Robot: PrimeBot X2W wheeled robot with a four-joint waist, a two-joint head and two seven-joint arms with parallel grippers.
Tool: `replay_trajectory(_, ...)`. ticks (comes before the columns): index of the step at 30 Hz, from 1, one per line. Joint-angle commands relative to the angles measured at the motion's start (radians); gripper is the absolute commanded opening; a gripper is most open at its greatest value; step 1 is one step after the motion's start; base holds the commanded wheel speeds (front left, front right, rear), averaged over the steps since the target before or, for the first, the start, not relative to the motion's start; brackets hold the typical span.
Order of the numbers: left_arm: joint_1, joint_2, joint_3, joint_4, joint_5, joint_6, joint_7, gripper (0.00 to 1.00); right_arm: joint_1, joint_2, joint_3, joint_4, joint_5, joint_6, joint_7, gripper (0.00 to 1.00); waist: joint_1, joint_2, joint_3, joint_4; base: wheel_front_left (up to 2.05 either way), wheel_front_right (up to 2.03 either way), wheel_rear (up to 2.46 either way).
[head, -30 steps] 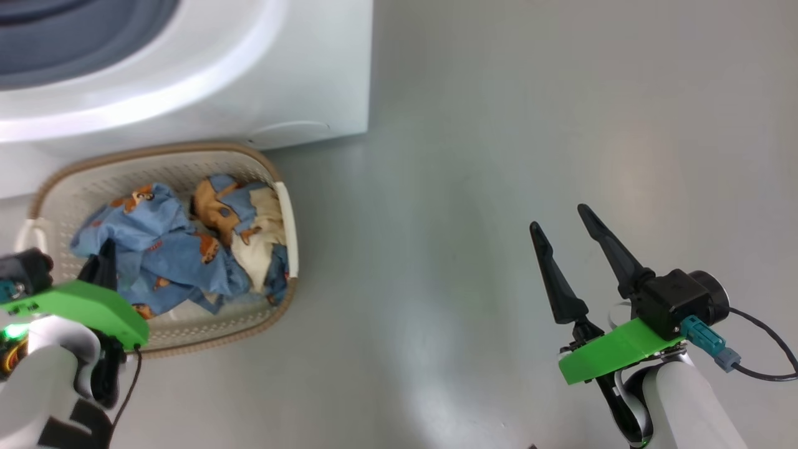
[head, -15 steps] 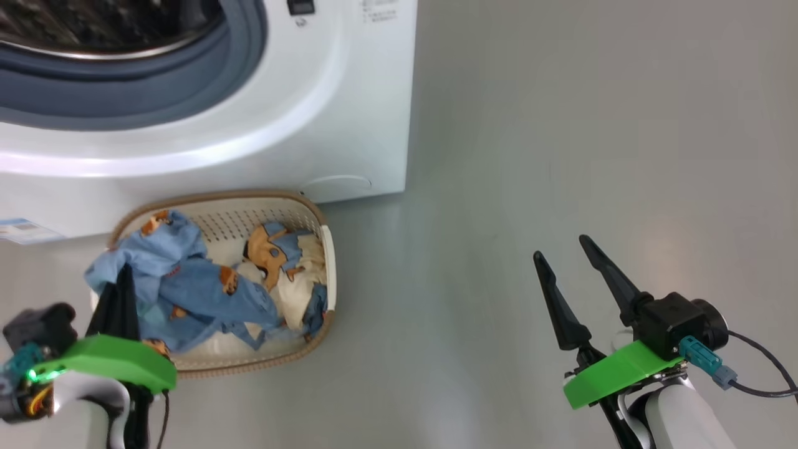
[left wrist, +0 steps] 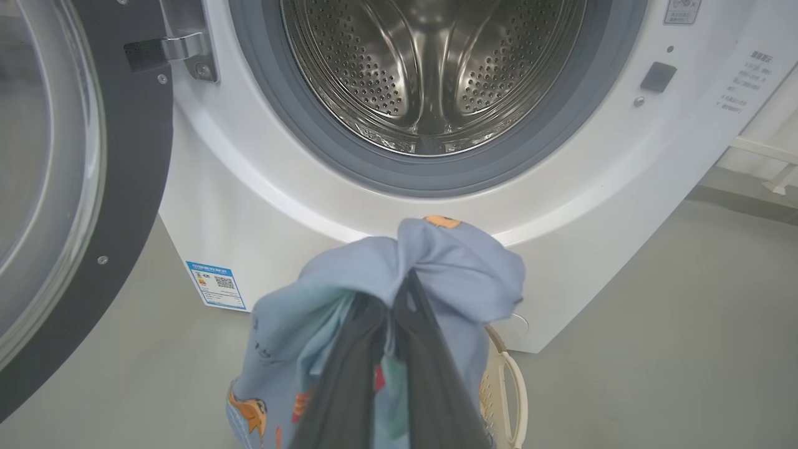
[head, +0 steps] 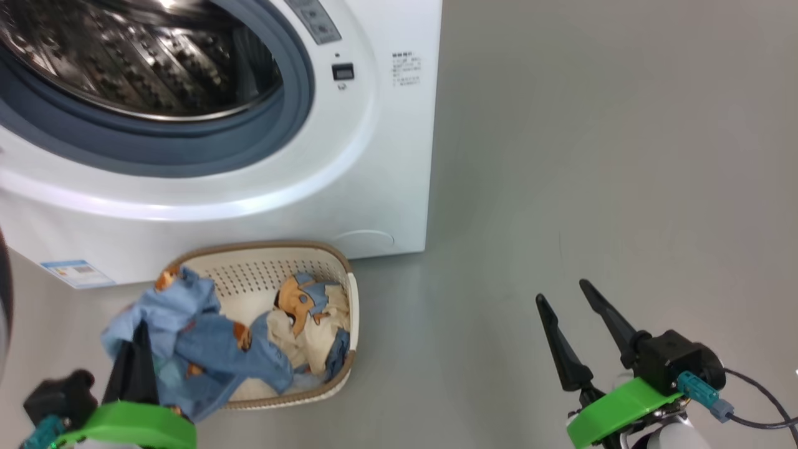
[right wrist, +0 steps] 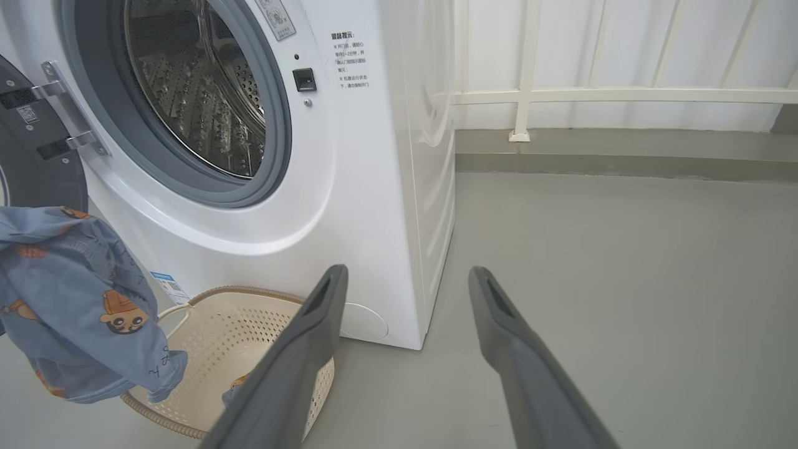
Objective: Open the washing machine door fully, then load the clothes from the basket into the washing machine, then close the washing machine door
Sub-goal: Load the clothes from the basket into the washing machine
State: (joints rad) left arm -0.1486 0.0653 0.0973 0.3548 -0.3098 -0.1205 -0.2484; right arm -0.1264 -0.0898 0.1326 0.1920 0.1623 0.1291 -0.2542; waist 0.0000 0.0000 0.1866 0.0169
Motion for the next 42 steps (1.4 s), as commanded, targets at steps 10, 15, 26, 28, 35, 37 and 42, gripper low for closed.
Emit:
replay_trajectory(10,0.078,-0.007,0.043,-0.093,0.016,-0.010,-0.013,0.00,0.033,-0.004,0.029,-0.014,0.029,0.002,-0.008,1.00,0.0000,0.0000,-0.094,0.023,0.00,0.00,0.00)
replay_trajectory(15,0.091,-0.011,0.039,-0.117,0.009,-0.010,-0.013,0.00,0.036,-0.001,0.030,-0.016,0.032,0.002,-0.008,1.00,0.0000,0.0000,-0.100,0.022,0.00,0.00,0.00)
replay_trajectory(26,0.078,-0.013,0.027,-0.160,-0.009,-0.010,-0.013,0.00,0.030,0.008,0.025,-0.022,0.031,0.002,-0.008,1.00,0.0000,0.0000,-0.075,0.018,0.00,0.00,0.00)
replay_trajectory(28,0.068,-0.013,0.009,-0.181,-0.032,-0.010,-0.013,0.00,0.026,0.009,0.026,-0.024,0.029,0.002,-0.008,1.00,0.0000,0.0000,-0.061,0.015,0.00,0.00,0.00)
replay_trajectory(35,0.003,0.012,0.012,-0.240,-0.075,-0.010,-0.013,0.00,0.006,0.011,0.025,-0.033,0.020,0.002,-0.008,1.00,0.0000,0.0000,0.016,-0.005,0.00,0.00,0.00)
replay_trajectory(37,-0.032,0.024,0.014,-0.250,-0.090,-0.010,-0.013,0.00,0.000,0.012,0.022,-0.036,0.015,0.002,-0.008,1.00,0.0000,0.0000,0.048,-0.011,0.00,0.00,0.00)
replay_trajectory(42,-0.151,0.078,0.024,-0.255,-0.123,-0.010,-0.013,0.00,-0.027,0.014,0.024,-0.047,0.004,0.002,-0.008,1.00,0.0000,0.0000,0.140,-0.035,0.00,0.00,0.00)
